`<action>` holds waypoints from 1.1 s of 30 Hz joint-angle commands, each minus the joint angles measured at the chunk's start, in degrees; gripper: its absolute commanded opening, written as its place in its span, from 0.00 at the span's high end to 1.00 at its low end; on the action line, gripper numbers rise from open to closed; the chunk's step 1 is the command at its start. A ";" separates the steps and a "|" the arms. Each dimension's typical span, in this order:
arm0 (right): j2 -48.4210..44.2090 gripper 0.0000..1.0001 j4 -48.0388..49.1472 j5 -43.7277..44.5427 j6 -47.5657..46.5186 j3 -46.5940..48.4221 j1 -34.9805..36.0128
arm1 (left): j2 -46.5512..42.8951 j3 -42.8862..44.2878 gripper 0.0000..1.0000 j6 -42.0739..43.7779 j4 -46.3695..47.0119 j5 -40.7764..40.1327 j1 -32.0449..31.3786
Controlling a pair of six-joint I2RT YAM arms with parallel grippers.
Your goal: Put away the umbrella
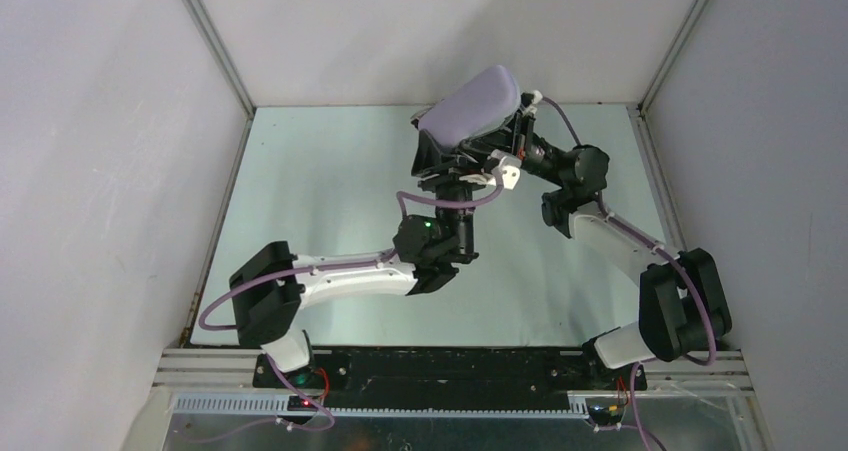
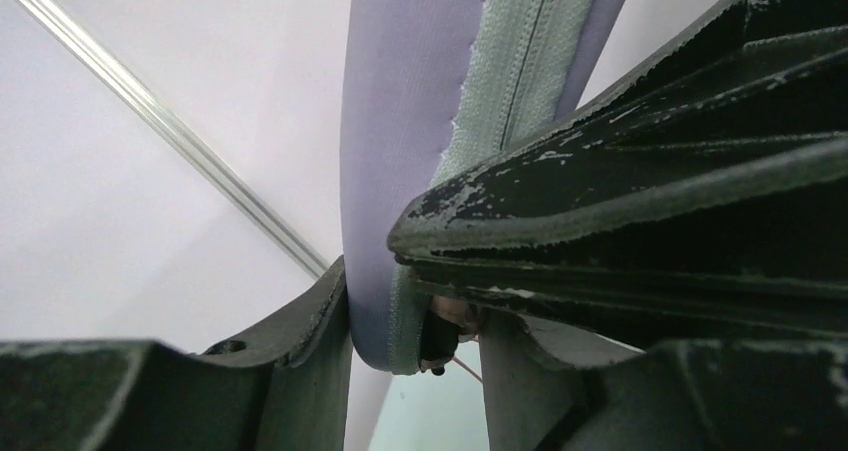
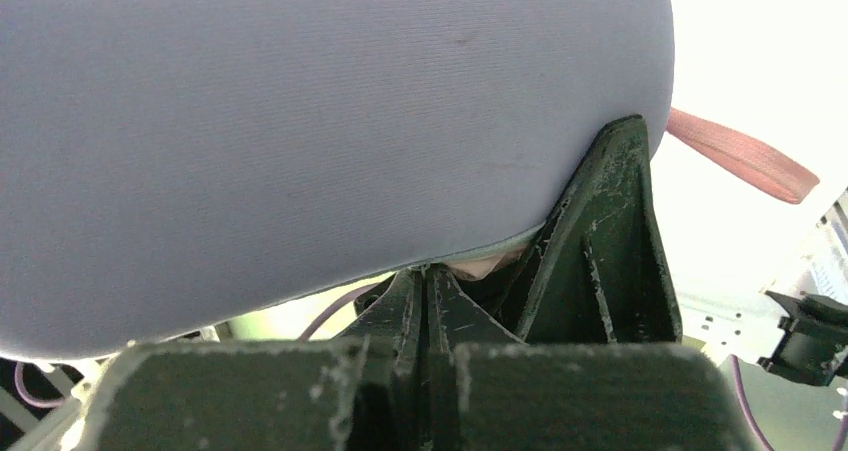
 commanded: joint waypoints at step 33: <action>-27.11 0.42 -85.17 -1.30 -50.22 -15.18 -17.66 | -20.93 -6.63 1.00 -89.72 -75.75 26.48 -2.61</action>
